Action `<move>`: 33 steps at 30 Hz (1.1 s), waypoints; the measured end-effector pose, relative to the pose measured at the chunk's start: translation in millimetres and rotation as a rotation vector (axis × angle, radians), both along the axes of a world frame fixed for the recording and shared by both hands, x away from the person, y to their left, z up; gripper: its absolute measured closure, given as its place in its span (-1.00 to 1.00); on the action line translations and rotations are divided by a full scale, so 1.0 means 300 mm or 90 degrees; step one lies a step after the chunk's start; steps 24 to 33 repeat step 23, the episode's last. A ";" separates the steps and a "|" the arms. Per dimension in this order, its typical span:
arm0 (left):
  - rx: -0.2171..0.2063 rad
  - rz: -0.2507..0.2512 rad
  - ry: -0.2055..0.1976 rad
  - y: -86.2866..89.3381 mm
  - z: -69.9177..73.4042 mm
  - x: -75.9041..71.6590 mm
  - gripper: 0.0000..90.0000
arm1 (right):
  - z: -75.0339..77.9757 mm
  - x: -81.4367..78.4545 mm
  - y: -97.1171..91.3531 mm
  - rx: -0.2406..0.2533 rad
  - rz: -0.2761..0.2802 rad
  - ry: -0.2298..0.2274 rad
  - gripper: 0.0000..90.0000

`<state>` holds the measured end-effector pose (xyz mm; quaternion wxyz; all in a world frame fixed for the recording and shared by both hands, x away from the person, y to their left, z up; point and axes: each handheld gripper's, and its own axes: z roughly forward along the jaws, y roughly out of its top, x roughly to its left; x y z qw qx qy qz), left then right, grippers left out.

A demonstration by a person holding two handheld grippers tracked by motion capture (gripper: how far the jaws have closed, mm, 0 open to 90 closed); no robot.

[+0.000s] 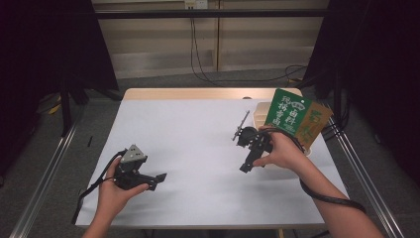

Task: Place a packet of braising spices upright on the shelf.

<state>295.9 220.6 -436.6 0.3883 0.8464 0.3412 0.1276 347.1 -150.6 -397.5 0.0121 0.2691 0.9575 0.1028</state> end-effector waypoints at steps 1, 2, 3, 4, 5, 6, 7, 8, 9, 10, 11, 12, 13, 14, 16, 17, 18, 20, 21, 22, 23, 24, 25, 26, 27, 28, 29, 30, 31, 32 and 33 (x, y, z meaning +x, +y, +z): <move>0.000 -0.001 -0.001 -0.001 -0.001 0.000 -0.89 | -0.005 -0.002 -0.001 0.002 0.002 -0.003 -0.71; 0.002 0.001 -0.003 -0.003 -0.002 0.000 -0.88 | -0.009 -0.004 -0.001 0.001 -0.002 -0.001 -0.71; 0.003 0.002 0.000 -0.003 -0.003 -0.001 -0.89 | -0.014 -0.006 -0.003 0.000 -0.001 -0.001 -0.71; 0.002 0.001 0.002 -0.004 -0.003 -0.001 -0.89 | -0.019 -0.009 -0.003 0.001 -0.002 0.001 -0.71; 0.003 0.001 0.001 -0.004 -0.003 -0.001 -0.89 | -0.024 -0.011 -0.004 0.000 -0.002 0.000 -0.71; 0.003 0.001 0.002 -0.004 -0.004 -0.001 -0.88 | -0.029 -0.015 -0.004 -0.001 -0.006 0.001 -0.71; 0.004 -0.001 0.002 -0.004 -0.004 0.000 -0.89 | -0.034 -0.017 -0.006 0.004 -0.003 -0.001 -0.71; 0.004 -0.004 0.003 -0.004 -0.004 0.000 -0.88 | -0.039 -0.018 -0.008 0.006 0.000 -0.002 -0.72; 0.003 -0.005 0.005 -0.005 -0.005 0.000 -0.89 | -0.043 -0.023 -0.009 0.010 -0.005 0.000 -0.71; 0.002 -0.004 0.007 -0.006 -0.006 -0.001 -0.89 | -0.048 -0.026 -0.010 0.015 -0.004 -0.001 -0.71; 0.000 -0.001 0.004 -0.008 -0.009 -0.001 -0.89 | -0.052 -0.031 -0.009 0.016 -0.008 0.002 -0.72; 0.003 -0.002 0.005 -0.008 -0.009 -0.001 -0.89 | -0.056 -0.034 -0.010 0.017 -0.006 0.000 -0.72; 0.006 -0.003 0.006 -0.009 -0.009 -0.001 -0.89 | -0.061 -0.038 -0.008 0.021 -0.009 -0.003 -0.72; 0.010 -0.005 0.004 -0.008 -0.009 0.000 -0.89 | -0.066 -0.042 -0.008 0.024 -0.010 -0.005 -0.72; 0.007 -0.009 0.009 -0.008 -0.010 0.001 -0.89 | -0.073 -0.049 -0.008 0.031 -0.005 -0.004 -0.72; 0.009 -0.009 0.009 -0.008 -0.010 0.001 -0.89 | -0.078 -0.053 -0.006 0.035 -0.006 -0.004 -0.72; 0.010 -0.010 0.010 -0.009 -0.011 0.001 -0.89 | -0.084 -0.055 -0.006 0.038 -0.003 -0.005 -0.72; 0.013 -0.007 0.014 -0.010 -0.012 0.000 -0.89 | -0.091 -0.062 -0.004 0.036 -0.005 -0.009 -0.72; 0.011 -0.008 0.011 -0.010 -0.015 0.001 -0.89 | -0.095 -0.066 -0.003 0.038 -0.006 -0.011 -0.72; 0.012 -0.014 0.014 -0.009 -0.015 0.003 -0.89 | -0.099 -0.067 -0.006 0.040 0.002 -0.016 -0.72; 0.014 -0.015 0.016 -0.009 -0.017 0.003 -0.89 | -0.101 -0.072 -0.004 0.044 -0.006 -0.015 -0.73; 0.014 -0.015 0.016 -0.009 -0.017 0.003 -0.89 | -0.101 -0.072 -0.004 0.044 -0.006 -0.015 -0.73; 0.014 -0.015 0.016 -0.009 -0.017 0.003 -0.89 | -0.101 -0.072 -0.004 0.044 -0.006 -0.015 -0.73; 0.014 -0.015 0.016 -0.009 -0.017 0.003 -0.89 | -0.101 -0.072 -0.004 0.044 -0.006 -0.015 -0.73; 0.014 -0.015 0.016 -0.009 -0.017 0.003 -0.89 | -0.101 -0.072 -0.004 0.044 -0.006 -0.015 -0.73; 0.014 -0.015 0.016 -0.009 -0.017 0.003 -0.89 | -0.101 -0.072 -0.004 0.044 -0.006 -0.015 -0.73; 0.014 -0.015 0.016 -0.009 -0.017 0.003 -0.89 | -0.101 -0.072 -0.004 0.044 -0.006 -0.015 -0.73; 0.014 -0.015 0.016 -0.009 -0.017 0.003 -0.89 | -0.101 -0.072 -0.004 0.044 -0.006 -0.015 -0.73; 0.014 -0.015 0.016 -0.009 -0.017 0.003 -0.89 | -0.101 -0.072 -0.004 0.044 -0.006 -0.015 -0.73; 0.014 -0.015 0.016 -0.009 -0.017 0.003 -0.89 | -0.101 -0.072 -0.004 0.044 -0.006 -0.015 -0.73; 0.014 -0.015 0.016 -0.009 -0.017 0.003 -0.89 | -0.101 -0.072 -0.004 0.044 -0.006 -0.015 -0.73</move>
